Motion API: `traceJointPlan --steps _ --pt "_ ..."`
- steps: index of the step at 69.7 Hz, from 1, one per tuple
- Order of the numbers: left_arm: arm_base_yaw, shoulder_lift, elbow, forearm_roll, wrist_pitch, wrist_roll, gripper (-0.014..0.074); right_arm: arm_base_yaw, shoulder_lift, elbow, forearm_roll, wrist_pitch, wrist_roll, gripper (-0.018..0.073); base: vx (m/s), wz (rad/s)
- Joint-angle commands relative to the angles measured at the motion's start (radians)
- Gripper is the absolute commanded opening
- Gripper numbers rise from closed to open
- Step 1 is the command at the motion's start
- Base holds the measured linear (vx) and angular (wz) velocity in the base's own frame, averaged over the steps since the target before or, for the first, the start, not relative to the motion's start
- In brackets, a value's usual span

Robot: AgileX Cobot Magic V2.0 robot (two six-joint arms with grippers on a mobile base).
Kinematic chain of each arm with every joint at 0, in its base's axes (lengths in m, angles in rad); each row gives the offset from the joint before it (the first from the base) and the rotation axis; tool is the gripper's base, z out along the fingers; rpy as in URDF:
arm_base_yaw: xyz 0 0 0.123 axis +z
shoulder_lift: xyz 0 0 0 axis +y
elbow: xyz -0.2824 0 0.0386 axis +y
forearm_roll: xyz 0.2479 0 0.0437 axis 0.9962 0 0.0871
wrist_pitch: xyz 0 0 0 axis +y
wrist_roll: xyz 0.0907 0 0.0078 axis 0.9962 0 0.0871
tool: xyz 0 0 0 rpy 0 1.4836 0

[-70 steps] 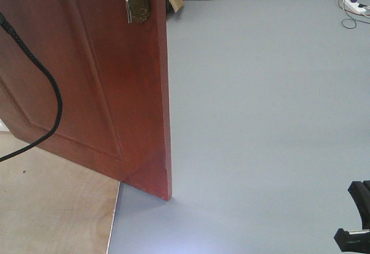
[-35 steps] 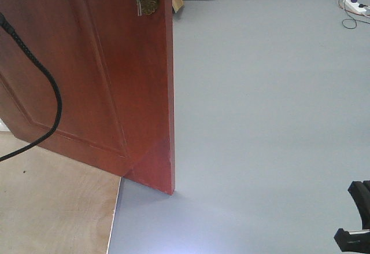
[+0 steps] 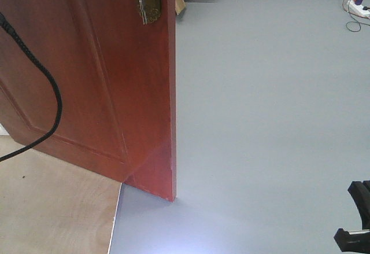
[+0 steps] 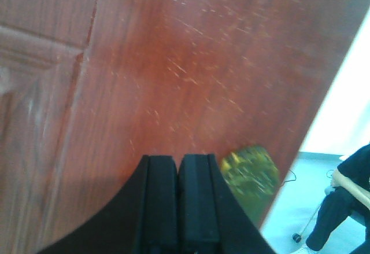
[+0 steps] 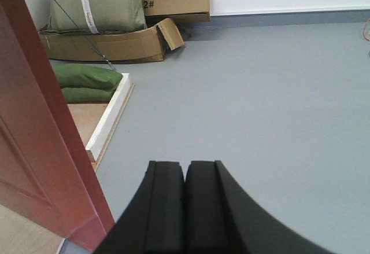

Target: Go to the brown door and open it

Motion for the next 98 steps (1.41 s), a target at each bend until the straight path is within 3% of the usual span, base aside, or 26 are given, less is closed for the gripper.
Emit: traceJointPlan --steps 1,98 --pt "-0.005 -0.034 -0.026 -0.105 0.025 0.003 0.0017 0.002 -0.016 0.002 -0.005 -0.081 -0.012 0.0 0.12 0.0" --pt "-0.005 -0.029 -0.026 -0.105 0.026 0.003 0.0017 0.002 -0.016 0.002 -0.005 -0.081 -0.012 0.0 0.14 0.0"
